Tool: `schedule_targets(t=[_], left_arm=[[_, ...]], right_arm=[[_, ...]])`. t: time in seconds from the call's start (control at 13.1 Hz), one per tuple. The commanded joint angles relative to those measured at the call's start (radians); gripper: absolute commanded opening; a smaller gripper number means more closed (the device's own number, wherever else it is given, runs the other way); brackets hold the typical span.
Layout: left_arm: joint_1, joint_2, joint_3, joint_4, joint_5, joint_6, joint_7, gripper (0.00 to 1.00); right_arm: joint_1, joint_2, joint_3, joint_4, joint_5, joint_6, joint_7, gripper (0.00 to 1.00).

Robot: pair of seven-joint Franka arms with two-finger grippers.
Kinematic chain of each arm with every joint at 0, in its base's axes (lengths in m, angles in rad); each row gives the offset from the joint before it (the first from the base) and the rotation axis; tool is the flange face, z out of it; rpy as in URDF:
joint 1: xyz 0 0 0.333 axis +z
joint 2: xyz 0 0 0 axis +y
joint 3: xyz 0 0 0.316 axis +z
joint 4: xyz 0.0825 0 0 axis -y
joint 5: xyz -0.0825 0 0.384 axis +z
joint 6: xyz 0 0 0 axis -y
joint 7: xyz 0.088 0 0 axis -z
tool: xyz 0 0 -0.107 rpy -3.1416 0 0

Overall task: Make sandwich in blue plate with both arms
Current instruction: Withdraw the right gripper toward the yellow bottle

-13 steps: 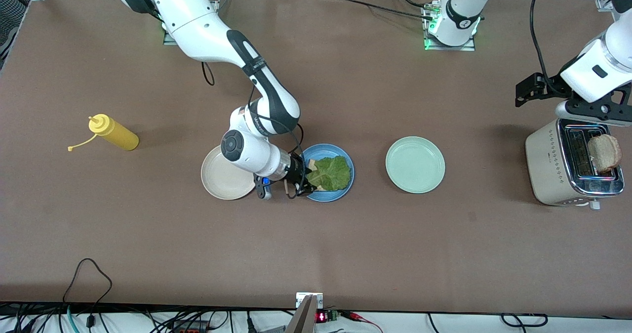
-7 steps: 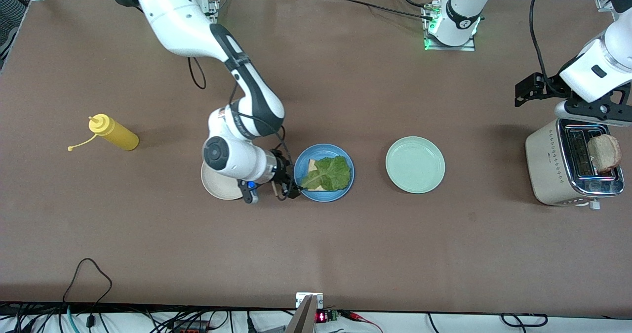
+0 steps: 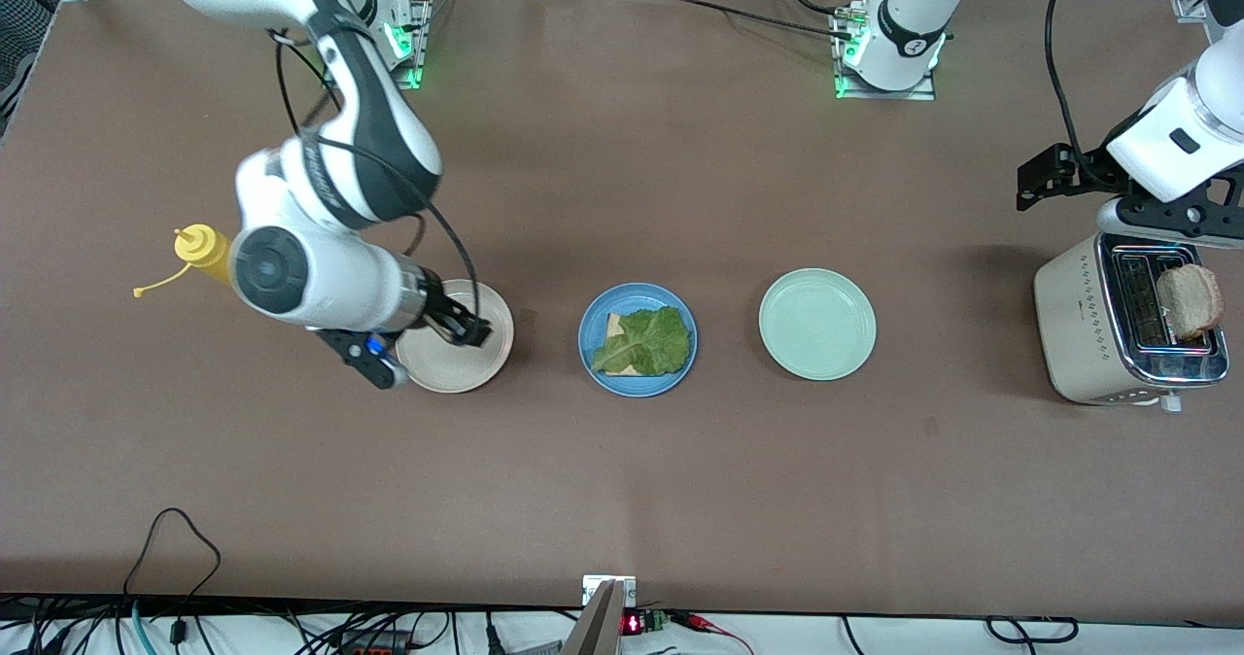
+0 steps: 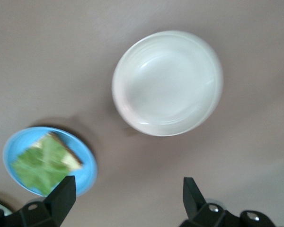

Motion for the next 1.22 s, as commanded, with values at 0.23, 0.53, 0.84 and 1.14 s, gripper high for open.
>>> schedule_targets(t=[0.23,0.53,0.84,1.14], left_arm=[[0.006,-0.011,-0.002,-0.004,-0.005,-0.015,-0.001,1.00],[0.003,-0.011,-0.003,-0.001,-0.003,-0.018,-0.003,1.00],[0.007,-0.011,0.001,-0.004,-0.003,-0.021,-0.001,1.00],[0.008,-0.010,0.000,-0.002,-0.003,-0.018,0.002,1.00]], right_arm=[[-0.188,-0.185,0.007,-0.048,-0.118,-0.256,-0.452,1.00],[-0.342,-0.250,0.007,-0.058,-0.191,-0.367,-0.765,1.00],[-0.432,-0.314,0.007,-0.106,-0.207,-0.382,-0.873,1.00],[-0.456,-0.503,0.012,-0.379,-0.297,-0.232,-0.992,1.00]])
